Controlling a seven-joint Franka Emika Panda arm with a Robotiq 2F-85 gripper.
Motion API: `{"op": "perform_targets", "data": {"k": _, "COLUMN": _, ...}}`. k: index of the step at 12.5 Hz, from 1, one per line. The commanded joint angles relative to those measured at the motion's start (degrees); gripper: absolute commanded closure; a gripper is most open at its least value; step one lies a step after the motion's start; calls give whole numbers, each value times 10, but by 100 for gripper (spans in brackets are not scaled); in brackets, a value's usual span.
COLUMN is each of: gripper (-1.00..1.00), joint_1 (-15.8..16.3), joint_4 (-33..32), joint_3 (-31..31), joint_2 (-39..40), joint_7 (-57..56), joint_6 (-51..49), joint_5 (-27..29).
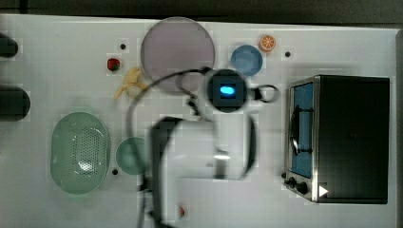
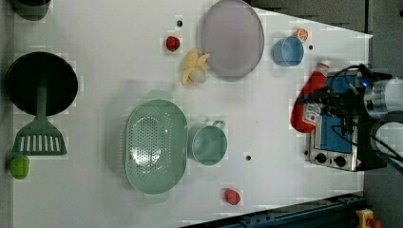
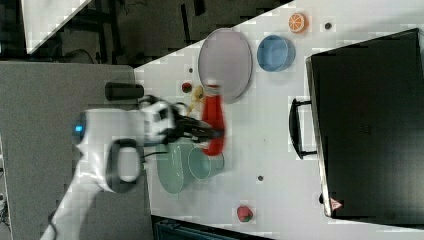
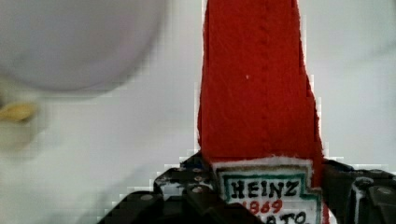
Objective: Pick ketchup from strainer and place it on the table
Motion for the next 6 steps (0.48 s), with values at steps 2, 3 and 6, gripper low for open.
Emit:
{"op": "perform_targets", "data": {"k": 2, "gripper": -25, "joint_1": 4, "joint_4": -52, "joint_3": -12, "joint_2": 18, "joint_7": -76, "joint_6": 54, "joint_5": 6}}
{"op": "perform_targets", "data": {"k": 3, "gripper": -25, "joint_1": 4, "joint_4": -62, "joint_3": -11, "joint_2": 32, "joint_7": -76, "joint_6": 77, "joint_5": 6}}
{"op": "perform_targets", "data": {"k": 6, "gripper": -25, "joint_1": 7, "joint_4": -73, "joint_3": -7, "joint_2": 93, "joint_7": -76, "joint_6": 145, "joint_5": 6}}
